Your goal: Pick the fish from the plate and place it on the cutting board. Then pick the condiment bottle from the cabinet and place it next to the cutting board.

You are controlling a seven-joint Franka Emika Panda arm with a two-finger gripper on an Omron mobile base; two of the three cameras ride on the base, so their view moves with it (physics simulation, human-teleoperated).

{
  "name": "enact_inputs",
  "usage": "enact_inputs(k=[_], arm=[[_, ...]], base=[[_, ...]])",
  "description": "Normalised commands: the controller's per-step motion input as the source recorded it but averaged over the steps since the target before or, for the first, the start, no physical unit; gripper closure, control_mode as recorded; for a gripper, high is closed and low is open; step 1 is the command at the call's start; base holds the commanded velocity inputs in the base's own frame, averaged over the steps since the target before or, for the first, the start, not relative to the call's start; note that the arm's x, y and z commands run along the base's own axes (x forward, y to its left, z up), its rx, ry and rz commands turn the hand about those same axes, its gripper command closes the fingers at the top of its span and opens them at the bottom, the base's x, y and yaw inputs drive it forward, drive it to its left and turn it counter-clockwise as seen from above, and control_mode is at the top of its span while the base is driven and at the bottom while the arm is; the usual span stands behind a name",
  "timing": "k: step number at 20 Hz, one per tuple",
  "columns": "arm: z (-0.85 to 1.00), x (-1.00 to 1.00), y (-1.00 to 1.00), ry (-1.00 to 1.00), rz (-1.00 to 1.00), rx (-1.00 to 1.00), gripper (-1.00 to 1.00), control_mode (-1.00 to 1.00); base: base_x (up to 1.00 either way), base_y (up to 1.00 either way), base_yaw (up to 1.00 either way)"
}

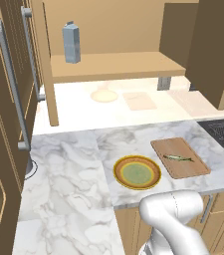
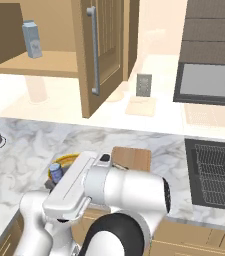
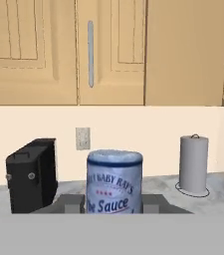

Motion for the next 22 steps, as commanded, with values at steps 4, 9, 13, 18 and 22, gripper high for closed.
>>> enact_inputs(k=[4,9,13,18,22], arm=[[-0.52,0.34,-0.42,-0.1,-0.02,0.0,1.0,-1.0],[-0.48,0.27,-0.42,-0.09,-0.08,0.0,1.0,-1.0],[-0.34,0.21,-0.34,-0.06,-0.11,0.0,1.0,-1.0],[-0.23,0.27,-0.31,-0.05,-0.12,0.0,1.0,-1.0],[-0.16,0.27,-0.23,-0.05,-0.1,0.0,1.0,-1.0]], base=[[0.0,0.0,0.0],[0.0,0.0,0.0],[0.0,0.0,0.0],[0.0,0.0,0.0],[0.0,0.0,0.0]])
